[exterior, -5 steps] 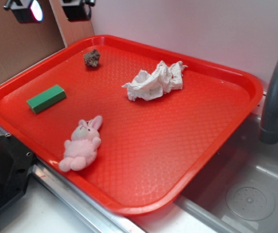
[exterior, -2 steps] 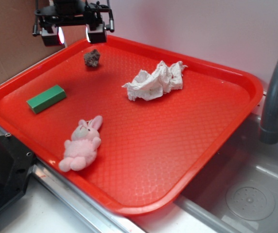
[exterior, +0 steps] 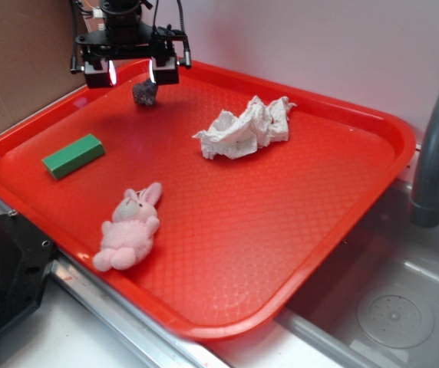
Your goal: Grab the rock.
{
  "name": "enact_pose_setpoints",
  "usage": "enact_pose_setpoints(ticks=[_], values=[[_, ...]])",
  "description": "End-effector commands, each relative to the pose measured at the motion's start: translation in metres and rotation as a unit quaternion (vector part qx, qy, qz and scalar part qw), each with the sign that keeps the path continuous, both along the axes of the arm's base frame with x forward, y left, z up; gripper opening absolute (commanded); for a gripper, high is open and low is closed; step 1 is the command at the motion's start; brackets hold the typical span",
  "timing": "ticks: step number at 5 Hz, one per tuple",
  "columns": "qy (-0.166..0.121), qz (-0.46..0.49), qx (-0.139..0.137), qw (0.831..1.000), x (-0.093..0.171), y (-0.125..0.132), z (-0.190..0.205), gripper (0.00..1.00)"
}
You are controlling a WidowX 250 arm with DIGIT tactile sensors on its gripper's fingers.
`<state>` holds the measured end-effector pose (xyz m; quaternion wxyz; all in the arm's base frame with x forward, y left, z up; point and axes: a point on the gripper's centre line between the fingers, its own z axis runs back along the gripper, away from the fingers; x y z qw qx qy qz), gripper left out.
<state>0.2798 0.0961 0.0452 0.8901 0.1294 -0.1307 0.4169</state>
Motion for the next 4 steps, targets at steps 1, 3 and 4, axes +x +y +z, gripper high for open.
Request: enact_pose_setpoints(ticks=[1,3,4], values=[[-0.026,-0.017,-0.023,0.999,0.017,0.014,0.0,1.0],[-0.011,0.029,-0.013,0.999,0.012,0.029,-0.007,0.69],[-0.01,0.02,-0.015,1.0,0.015,0.026,-0.008,0.02]])
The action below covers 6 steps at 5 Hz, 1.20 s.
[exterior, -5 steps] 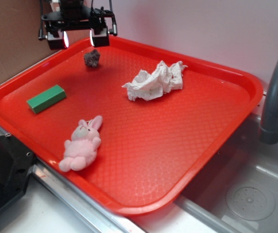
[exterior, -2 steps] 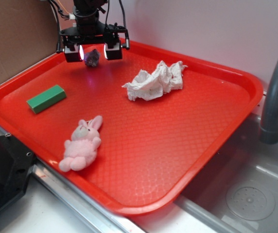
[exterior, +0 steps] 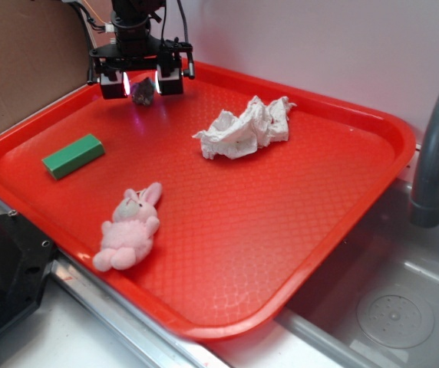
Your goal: Grab the rock.
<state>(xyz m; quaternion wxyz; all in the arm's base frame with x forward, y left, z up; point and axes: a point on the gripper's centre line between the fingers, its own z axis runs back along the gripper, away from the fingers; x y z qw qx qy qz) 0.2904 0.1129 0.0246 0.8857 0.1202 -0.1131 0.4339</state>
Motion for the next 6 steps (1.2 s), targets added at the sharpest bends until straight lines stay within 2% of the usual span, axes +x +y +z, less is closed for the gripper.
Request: enact_pose_setpoints(ticks=[1,2,3,4,5,6], values=[[-0.012,-0.004,0.002,1.0,0.006,0.006,0.012,0.01],[-0.013,-0.024,-0.004,1.0,0.007,-0.002,0.026,0.0],[0.029,-0.114,-0.026,0.993,0.007,-0.023,0.058,0.0],[0.012,-0.189,-0.066,0.98,-0.002,-0.051,0.085,0.0],[0.034,-0.306,-0.131,0.942,-0.022,-0.081,0.112,0.0],[0.035,-0.366,-0.154,0.917,-0.055,-0.102,0.132,0.0]])
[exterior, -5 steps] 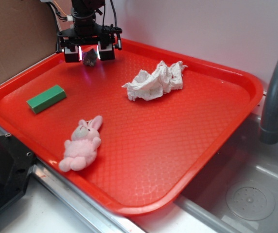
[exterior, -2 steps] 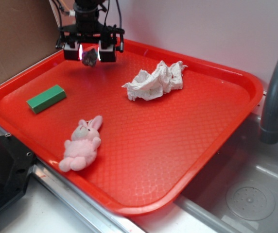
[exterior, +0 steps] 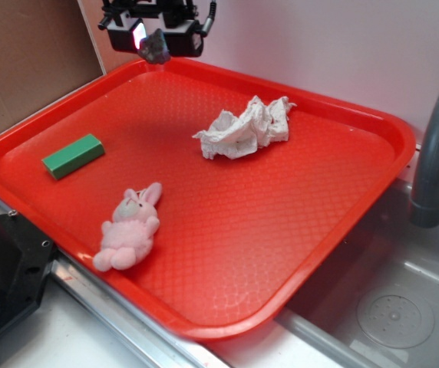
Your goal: Grab the rock.
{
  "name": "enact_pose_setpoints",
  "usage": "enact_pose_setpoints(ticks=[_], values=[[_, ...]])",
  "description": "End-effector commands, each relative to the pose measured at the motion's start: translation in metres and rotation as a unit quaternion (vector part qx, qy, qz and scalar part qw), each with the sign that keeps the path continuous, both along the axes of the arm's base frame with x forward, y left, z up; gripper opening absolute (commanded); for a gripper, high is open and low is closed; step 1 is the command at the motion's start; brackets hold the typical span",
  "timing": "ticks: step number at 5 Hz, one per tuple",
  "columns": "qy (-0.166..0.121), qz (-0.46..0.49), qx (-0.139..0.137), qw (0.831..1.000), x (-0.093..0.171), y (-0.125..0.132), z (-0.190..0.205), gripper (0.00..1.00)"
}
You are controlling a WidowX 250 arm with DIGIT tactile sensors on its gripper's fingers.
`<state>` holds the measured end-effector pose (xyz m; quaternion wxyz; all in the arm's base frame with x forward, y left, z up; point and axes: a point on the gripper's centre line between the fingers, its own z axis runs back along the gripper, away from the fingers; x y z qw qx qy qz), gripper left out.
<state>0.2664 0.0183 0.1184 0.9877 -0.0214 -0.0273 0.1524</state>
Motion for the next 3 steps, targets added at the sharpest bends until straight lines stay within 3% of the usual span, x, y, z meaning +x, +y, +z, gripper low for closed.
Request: enact_pose_setpoints(ticks=[1,2,3], values=[[-0.024,-0.092,-0.041,0.995,-0.0555,-0.0202,0.0544,0.0],[-0.029,-0.078,-0.036,0.996,-0.064,-0.0239,0.0548,0.0],[-0.022,-0.04,-0.013,0.999,-0.0552,-0.0165,0.0514,0.0]])
